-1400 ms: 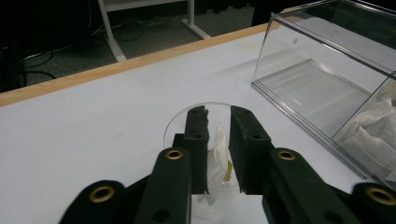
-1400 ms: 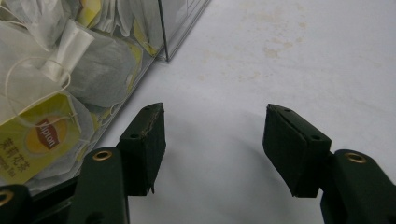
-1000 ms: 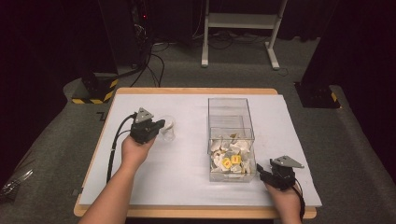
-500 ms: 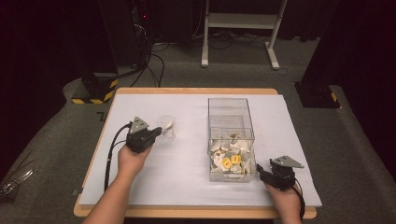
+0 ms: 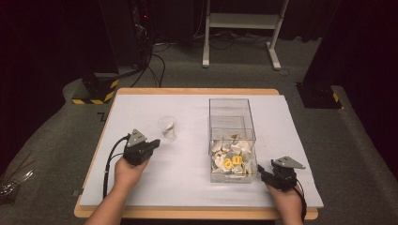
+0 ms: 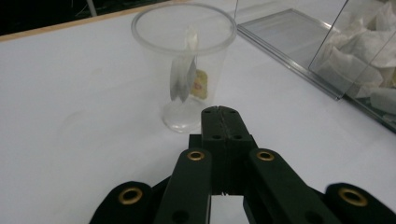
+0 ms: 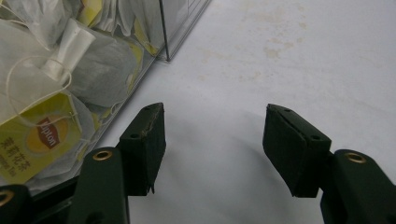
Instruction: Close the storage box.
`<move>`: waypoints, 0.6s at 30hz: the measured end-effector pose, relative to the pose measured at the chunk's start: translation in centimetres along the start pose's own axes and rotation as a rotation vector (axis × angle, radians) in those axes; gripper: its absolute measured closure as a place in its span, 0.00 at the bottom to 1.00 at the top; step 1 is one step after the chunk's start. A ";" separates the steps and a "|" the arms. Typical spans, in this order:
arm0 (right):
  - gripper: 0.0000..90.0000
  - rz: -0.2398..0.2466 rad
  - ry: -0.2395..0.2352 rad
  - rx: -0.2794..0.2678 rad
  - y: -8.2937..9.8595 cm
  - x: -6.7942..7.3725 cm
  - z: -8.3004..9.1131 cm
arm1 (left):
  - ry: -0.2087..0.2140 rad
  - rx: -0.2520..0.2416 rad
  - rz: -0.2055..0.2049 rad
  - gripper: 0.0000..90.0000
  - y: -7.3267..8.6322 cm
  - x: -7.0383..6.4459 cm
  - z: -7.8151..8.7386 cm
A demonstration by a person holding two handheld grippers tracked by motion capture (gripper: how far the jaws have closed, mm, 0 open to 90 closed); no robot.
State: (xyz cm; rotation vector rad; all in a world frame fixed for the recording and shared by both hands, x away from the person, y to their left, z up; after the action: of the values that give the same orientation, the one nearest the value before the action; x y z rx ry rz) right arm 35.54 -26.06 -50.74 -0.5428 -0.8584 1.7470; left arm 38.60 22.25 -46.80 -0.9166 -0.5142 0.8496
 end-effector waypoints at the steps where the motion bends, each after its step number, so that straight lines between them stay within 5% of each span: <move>1: 0.44 -0.001 0.000 -0.001 0.0 0.0 0.0 | 0.001 0.010 -0.002 1.00 0.2 -0.1 0.1; 18: 0.43 -0.006 -0.005 -0.008 0.0 -0.1 0.1 | -0.039 0.079 0.007 0.84 4.0 -0.6 2.6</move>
State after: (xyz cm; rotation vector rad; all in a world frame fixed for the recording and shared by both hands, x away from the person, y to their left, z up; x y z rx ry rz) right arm 35.50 -26.19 -50.70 -0.5406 -0.8698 1.7411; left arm 34.77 24.35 -48.86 -0.8313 -0.5080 0.8897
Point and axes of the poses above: each handheld gripper's, and its own axes: z roughly backward along the jaws, y roughly out of its underside, x roughly to its left, the point moved 1 cm from there along -z, roughly forward along the jaws, and after that the axes turned 5 degrees about -z, right-handed, at the moved point
